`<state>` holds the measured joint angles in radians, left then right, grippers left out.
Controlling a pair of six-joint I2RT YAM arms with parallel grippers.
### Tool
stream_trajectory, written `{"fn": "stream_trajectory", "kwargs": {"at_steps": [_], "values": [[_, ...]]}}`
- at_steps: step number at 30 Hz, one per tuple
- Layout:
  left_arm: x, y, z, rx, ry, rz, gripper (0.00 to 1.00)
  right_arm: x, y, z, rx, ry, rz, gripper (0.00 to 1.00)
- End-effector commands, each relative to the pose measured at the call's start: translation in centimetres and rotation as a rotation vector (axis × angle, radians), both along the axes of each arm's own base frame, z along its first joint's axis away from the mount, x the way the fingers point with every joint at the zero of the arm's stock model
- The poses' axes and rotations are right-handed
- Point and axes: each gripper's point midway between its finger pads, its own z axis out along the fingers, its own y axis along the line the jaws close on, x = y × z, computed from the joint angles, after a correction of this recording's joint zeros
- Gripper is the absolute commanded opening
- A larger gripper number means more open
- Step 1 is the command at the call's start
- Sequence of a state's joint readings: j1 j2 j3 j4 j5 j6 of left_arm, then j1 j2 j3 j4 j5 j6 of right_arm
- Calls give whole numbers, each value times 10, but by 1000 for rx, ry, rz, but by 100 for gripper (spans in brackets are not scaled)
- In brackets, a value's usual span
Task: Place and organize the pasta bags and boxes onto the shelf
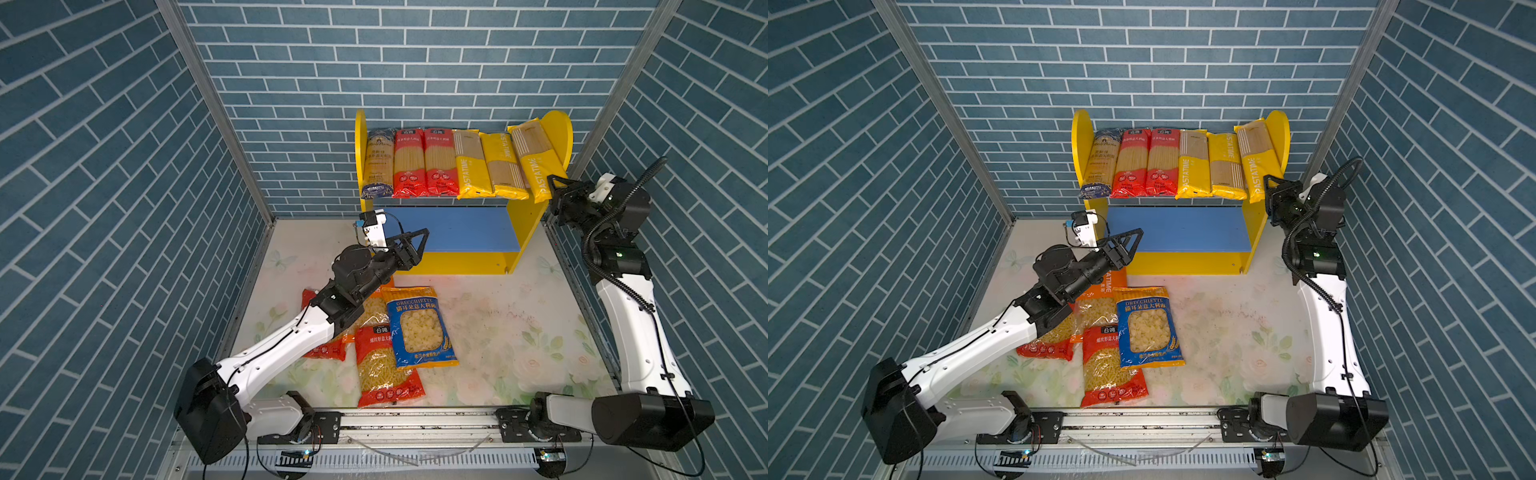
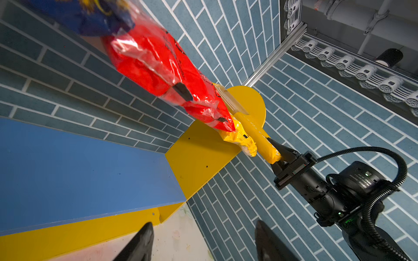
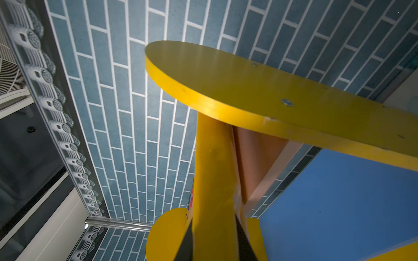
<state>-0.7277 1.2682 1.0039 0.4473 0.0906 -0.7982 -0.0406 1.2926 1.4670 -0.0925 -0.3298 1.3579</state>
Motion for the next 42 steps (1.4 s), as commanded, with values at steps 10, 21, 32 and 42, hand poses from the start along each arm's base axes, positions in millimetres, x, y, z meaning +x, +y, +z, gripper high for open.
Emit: {"fn": "stream_trajectory", "kwargs": {"at_steps": [10,21,32,42], "values": [[-6,-14,-4,-16,1,-22,71,-2,-24,63,250,-210,-102,0],[-7,-22,-9,-6,7,-31,71,9,-18,25,263,-93,-119,0],[-7,-22,-15,6,16,-28,71,-14,-22,9,135,-63,-81,61],[-5,-27,-28,18,28,-38,71,-60,-21,-3,46,-40,-42,58]]}}
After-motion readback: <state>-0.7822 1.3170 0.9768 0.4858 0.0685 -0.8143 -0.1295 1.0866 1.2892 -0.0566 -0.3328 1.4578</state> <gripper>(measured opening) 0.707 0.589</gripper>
